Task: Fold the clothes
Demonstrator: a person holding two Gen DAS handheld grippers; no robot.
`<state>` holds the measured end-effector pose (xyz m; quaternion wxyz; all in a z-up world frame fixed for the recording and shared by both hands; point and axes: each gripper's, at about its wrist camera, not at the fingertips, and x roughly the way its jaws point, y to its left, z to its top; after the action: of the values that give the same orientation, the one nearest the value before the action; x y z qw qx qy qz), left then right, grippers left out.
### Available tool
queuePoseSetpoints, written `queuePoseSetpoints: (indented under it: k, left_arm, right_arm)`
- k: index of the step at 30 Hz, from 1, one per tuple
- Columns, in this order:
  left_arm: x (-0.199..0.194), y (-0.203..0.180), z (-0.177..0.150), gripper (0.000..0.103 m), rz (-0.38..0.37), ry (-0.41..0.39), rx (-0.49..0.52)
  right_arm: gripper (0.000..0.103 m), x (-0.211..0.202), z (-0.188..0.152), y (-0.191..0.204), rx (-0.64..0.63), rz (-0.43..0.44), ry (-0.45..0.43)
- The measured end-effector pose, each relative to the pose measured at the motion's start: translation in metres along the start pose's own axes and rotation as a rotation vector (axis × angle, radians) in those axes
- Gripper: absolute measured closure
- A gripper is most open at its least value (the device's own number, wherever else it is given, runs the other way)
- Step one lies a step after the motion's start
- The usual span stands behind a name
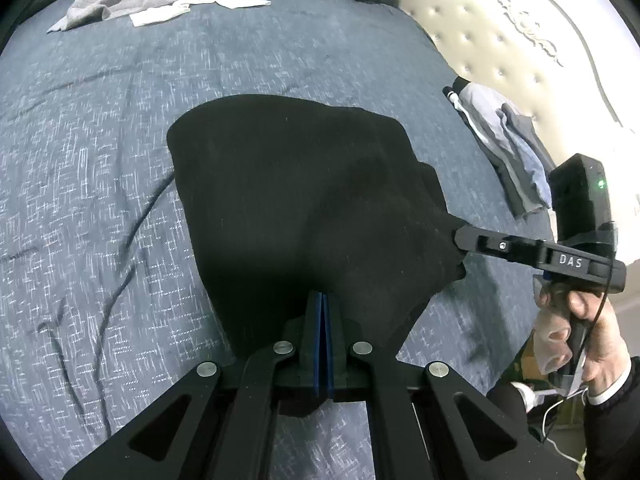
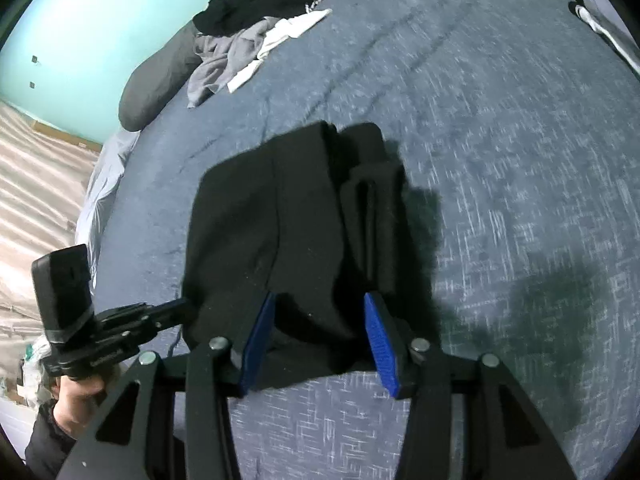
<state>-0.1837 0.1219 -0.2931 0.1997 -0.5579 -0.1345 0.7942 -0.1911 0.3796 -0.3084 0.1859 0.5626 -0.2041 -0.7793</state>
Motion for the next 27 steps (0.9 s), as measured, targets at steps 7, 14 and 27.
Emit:
queuePoseSetpoints:
  k: [7, 14, 27]
  left_arm:
    - [-0.003, 0.001, 0.000, 0.102, -0.004, 0.000, -0.003]
    - [-0.004, 0.000, -0.001, 0.102, -0.003, -0.008, -0.003]
    - [0.009, 0.001, -0.009, 0.102, 0.005, -0.017, -0.001]
  right_arm:
    - [0.099, -0.019, -0.002, -0.009, 0.017, 0.020, -0.045]
    - [0.101, -0.023, -0.003, -0.002, -0.032, 0.003, -0.040]
    - [0.102, 0.001, -0.015, -0.036, 0.012, -0.055, 0.001]
